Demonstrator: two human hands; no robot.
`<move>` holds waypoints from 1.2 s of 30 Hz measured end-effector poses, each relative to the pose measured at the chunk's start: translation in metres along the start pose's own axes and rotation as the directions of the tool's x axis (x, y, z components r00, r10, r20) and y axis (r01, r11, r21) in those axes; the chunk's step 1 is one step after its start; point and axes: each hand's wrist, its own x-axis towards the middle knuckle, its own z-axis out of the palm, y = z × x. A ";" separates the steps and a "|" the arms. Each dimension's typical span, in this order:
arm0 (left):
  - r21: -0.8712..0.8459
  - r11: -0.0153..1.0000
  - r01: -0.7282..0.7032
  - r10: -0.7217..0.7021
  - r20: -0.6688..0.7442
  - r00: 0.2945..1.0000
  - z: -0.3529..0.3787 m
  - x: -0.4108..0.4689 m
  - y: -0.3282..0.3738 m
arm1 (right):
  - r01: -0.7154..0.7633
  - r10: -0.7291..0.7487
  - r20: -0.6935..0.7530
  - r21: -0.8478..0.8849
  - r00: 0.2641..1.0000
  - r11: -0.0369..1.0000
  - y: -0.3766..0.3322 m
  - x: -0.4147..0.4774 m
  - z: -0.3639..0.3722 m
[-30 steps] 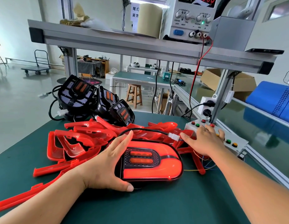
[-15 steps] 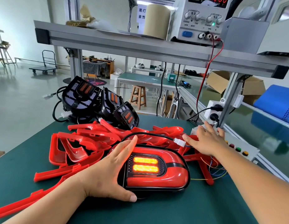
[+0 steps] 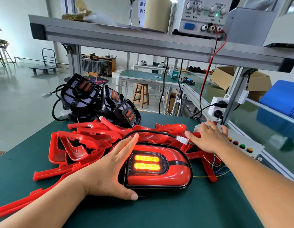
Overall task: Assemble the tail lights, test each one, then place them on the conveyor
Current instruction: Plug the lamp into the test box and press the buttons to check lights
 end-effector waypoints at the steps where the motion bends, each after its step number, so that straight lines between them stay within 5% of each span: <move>1: 0.004 1.000 -0.002 0.002 0.000 1.000 0.000 0.000 0.000 | 0.000 0.000 -0.002 0.002 1.000 1.000 0.000 0.000 0.000; 14: 0.018 1.000 -0.013 0.013 0.008 1.000 -0.002 0.001 0.001 | 0.031 -0.033 0.030 0.063 0.999 0.998 -0.003 0.000 -0.001; 19: 0.043 0.999 -0.022 0.021 0.026 0.999 -0.008 -0.001 0.002 | 0.181 -0.129 -0.218 0.235 0.967 0.955 -0.005 -0.019 -0.001; 22: 0.007 0.999 -0.032 0.032 0.010 0.999 -0.016 -0.003 0.003 | 0.295 -0.265 -0.221 0.116 0.939 0.948 -0.008 -0.033 0.005; 26: 0.032 0.999 -0.036 0.040 -0.112 0.993 -0.032 0.009 0.006 | 0.288 -0.243 -0.256 0.154 0.936 0.945 -0.011 -0.041 0.002; 31: 0.208 0.976 -0.066 0.113 -0.221 0.969 -0.044 0.061 0.032 | 0.373 -0.254 -0.349 0.331 0.902 0.867 -0.015 -0.048 -0.016; 36: 0.378 0.922 -0.086 0.141 -0.120 0.983 -0.026 0.135 0.072 | 0.461 -0.295 -0.402 0.420 0.867 0.781 -0.016 -0.059 -0.025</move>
